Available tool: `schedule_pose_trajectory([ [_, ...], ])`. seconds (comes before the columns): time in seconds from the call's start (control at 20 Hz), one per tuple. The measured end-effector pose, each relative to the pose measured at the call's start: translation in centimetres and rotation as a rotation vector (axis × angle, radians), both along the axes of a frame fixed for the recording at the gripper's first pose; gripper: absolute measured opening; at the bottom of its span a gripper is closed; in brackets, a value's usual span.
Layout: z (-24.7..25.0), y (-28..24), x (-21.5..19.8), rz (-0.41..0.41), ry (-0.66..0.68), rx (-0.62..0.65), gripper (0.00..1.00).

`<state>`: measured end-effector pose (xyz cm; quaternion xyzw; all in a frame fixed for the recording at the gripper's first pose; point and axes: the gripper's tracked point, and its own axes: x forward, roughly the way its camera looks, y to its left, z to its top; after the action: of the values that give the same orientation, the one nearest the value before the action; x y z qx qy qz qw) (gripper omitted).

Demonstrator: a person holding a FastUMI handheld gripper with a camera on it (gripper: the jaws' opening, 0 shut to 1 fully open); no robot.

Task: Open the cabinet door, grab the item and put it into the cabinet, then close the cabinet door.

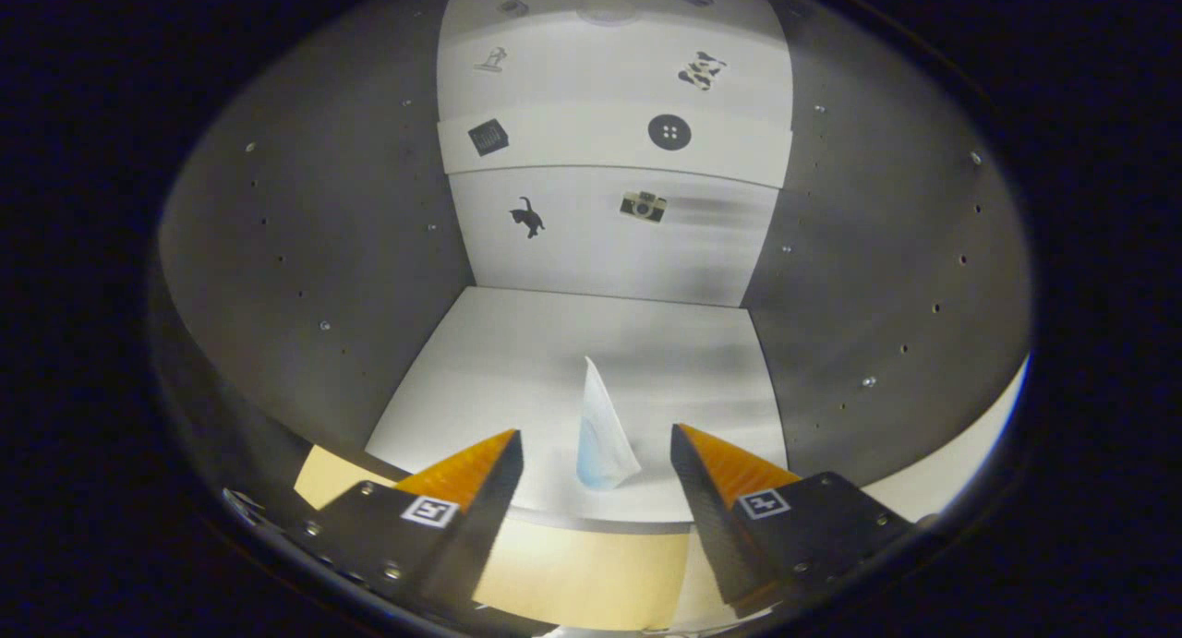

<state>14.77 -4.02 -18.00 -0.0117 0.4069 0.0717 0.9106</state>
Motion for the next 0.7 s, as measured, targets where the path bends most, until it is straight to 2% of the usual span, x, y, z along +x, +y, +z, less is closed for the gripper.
schedule_pose_trajectory([
  [0.05, 0.1, -0.2, 0.1, -0.008, -0.015, -0.003, 0.99],
  [0.15, 0.9, -0.4, 0.3, -0.030, -0.055, 0.001, 0.99],
  [0.35, 5.3, -1.0, 0.2, -0.079, -0.237, 0.044, 0.98],
  [0.55, 10.8, -1.9, -3.8, -0.104, -0.428, 0.007, 0.98],
  [0.7, 14.6, -2.2, -8.6, -0.148, -0.543, 0.005, 0.98],
])
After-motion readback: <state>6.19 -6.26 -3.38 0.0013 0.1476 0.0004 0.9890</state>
